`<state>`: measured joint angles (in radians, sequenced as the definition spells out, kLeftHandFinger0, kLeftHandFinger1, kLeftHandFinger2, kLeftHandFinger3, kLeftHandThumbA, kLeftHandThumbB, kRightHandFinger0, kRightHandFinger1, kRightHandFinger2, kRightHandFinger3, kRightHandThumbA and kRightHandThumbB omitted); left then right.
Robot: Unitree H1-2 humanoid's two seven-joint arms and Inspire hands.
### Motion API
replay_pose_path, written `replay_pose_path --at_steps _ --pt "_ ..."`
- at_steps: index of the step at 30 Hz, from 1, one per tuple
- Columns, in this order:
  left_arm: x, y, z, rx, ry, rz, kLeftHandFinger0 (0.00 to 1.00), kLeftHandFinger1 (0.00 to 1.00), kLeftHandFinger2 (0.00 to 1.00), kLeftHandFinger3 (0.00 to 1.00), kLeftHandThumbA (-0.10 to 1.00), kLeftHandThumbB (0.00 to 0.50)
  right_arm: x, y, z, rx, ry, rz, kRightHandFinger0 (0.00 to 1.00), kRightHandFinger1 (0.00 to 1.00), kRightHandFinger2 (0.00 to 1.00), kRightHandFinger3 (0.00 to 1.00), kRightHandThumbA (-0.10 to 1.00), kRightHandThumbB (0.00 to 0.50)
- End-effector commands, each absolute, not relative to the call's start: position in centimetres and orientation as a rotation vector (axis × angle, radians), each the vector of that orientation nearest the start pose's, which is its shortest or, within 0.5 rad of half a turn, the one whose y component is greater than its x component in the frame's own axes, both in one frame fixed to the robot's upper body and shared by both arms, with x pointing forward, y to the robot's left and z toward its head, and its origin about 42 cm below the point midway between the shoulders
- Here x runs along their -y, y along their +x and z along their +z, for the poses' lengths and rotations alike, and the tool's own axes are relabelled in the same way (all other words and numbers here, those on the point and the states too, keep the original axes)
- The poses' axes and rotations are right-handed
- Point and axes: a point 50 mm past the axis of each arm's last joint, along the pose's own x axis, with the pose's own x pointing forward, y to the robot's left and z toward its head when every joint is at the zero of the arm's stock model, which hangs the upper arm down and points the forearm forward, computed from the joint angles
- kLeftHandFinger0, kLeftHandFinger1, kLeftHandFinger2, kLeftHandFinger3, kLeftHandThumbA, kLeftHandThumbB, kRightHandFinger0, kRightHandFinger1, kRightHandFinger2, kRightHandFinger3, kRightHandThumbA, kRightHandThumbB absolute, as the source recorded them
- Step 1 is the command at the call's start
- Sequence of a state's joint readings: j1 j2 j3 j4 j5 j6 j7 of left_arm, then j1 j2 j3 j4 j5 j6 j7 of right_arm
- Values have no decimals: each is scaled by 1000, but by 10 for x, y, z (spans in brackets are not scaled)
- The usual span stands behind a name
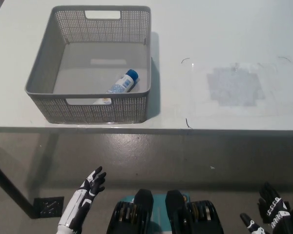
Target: Use the right hand to pick up a shampoo and place it into a container on the left side
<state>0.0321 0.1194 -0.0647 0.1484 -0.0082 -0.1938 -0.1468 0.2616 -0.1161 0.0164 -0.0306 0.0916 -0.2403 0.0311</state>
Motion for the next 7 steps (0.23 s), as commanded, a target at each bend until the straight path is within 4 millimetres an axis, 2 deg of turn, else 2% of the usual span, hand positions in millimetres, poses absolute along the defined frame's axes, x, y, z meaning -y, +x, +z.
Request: replay_pose_path --at_steps 1,2,4,5,7 --pt "-218 294 79 64 139 -297 1000 1000 1000 1000 899 207 264 179 67 65 -7 -70 1000 1000 1000 1000 887 384" --pt "-209 304 80 70 145 -338 1000 1000 1000 1000 899 217 269 170 67 66 -2 -106 1000 1000 1000 1000 881 363" --pt "-158 331 83 96 151 -465 1000 1000 1000 1000 943 219 300 139 72 77 -23 -232 1000 1000 1000 1000 858 303" --pt "-143 340 85 113 164 -495 1000 1000 1000 1000 958 220 309 133 75 84 -30 -261 1000 1000 1000 1000 856 298" --pt "-143 344 88 119 172 -497 1000 1000 1000 1000 948 230 307 134 78 79 -11 -268 1000 1000 1000 1000 844 284"
